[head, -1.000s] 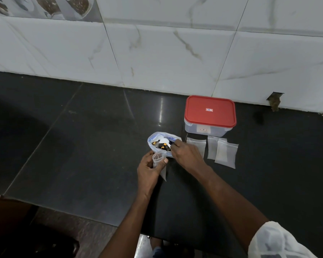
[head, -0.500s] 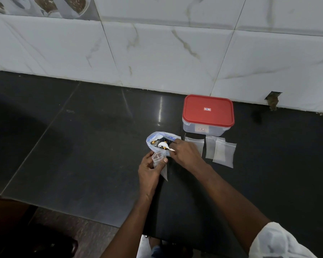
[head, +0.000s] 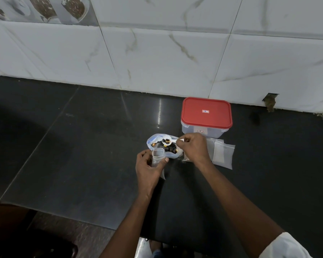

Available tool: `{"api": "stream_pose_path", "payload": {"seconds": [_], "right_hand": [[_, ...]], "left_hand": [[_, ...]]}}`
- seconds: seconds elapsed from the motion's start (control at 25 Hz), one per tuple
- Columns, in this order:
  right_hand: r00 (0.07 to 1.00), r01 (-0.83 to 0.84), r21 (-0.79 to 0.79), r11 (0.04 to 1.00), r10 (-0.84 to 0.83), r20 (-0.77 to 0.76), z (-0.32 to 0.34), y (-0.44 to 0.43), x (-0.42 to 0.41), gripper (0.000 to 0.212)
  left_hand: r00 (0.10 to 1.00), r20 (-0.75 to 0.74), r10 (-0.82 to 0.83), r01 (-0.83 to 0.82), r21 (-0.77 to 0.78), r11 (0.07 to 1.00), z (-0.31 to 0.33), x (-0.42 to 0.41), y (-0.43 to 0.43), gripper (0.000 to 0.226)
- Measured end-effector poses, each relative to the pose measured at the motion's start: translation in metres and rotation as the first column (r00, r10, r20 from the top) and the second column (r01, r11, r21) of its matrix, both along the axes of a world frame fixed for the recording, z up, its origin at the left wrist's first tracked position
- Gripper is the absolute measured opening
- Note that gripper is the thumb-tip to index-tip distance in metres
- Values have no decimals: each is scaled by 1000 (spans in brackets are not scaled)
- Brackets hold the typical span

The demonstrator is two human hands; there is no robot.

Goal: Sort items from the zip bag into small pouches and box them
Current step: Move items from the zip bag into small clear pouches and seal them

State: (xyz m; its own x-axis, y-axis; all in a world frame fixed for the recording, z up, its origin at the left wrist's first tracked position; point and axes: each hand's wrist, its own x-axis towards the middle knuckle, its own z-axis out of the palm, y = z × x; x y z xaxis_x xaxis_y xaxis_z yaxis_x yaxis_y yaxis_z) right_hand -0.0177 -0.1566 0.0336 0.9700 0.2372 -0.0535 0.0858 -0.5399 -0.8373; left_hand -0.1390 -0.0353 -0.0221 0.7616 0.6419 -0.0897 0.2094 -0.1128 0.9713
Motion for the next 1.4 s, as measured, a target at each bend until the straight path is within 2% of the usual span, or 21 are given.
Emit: {"api": "stream_pose_path", "payload": {"seconds": [0.12, 0.16, 0.2, 0.28, 0.32, 0.36, 0.44, 0.52, 0.56, 0.64, 0.68, 0.76, 0.92, 1.08, 1.2, 1.4], "right_hand": [[997, -33, 128, 991, 24, 68, 12, -2, -9, 8], [985, -95, 140, 986, 72, 158, 14, -3, -14, 8], [937, -187, 93, 978, 149, 316, 13, -5, -21, 9], [710, -320, -190, 928, 368, 601, 5, -9, -34, 16], [590, -329, -323, 887, 460, 663, -3, -13, -37, 19], [509, -314, -403, 860, 511, 693, -10, -17, -38, 21], [442, -270, -439, 857, 515, 734, -20, -24, -41, 22], [492, -259, -379, 888, 459, 740, -23, -24, -43, 21], [577, -246, -300, 922, 388, 718, -25, -23, -42, 19], [798, -135, -122, 983, 181, 575, -25, -18, -33, 10], [868, -87, -105, 991, 127, 481, -23, -16, -26, 7], [921, -96, -226, 969, 173, 350, -26, -12, -16, 6], [891, -216, -445, 869, 362, 276, -28, -2, -14, 13], [807, -270, -671, 691, 543, 234, -31, 3, -10, 15], [738, -270, -735, 623, 624, 258, -30, -1, -9, 3], [721, -311, -745, 591, 657, 221, -16, 0, -3, 23]], "left_hand": [[999, -46, 1, 1, 37, 999, 5, 9, 5, 34], [999, -53, 5, -3, 36, 999, 5, 12, 6, 32], [998, -59, 9, -7, 38, 999, 6, 13, 6, 32], [998, -61, 20, -17, 51, 999, 4, 13, 7, 31], [998, -59, 26, -22, 56, 998, 3, 13, 7, 31], [998, -54, 31, -28, 56, 998, 2, 13, 7, 31], [998, -44, 41, -38, 49, 998, 2, 12, 7, 32], [998, -50, 46, -44, 48, 998, 2, 11, 6, 33], [997, -54, 48, -46, 48, 998, 2, 11, 6, 33], [997, -61, 49, -46, 34, 998, -1, 7, 7, 32], [997, -57, 41, -40, 23, 999, -4, 3, 6, 32], [999, -51, 5, -5, -3, 1000, -8, -7, 4, 35], [997, -68, -24, 27, 46, 999, -18, -19, -4, 39], [998, -70, -9, 15, 84, 996, -18, -16, -13, 35], [998, -67, -19, 19, 5, 1000, -15, -12, -18, 24], [999, -43, 21, -31, -240, 970, -19, -6, -19, 22]]}}
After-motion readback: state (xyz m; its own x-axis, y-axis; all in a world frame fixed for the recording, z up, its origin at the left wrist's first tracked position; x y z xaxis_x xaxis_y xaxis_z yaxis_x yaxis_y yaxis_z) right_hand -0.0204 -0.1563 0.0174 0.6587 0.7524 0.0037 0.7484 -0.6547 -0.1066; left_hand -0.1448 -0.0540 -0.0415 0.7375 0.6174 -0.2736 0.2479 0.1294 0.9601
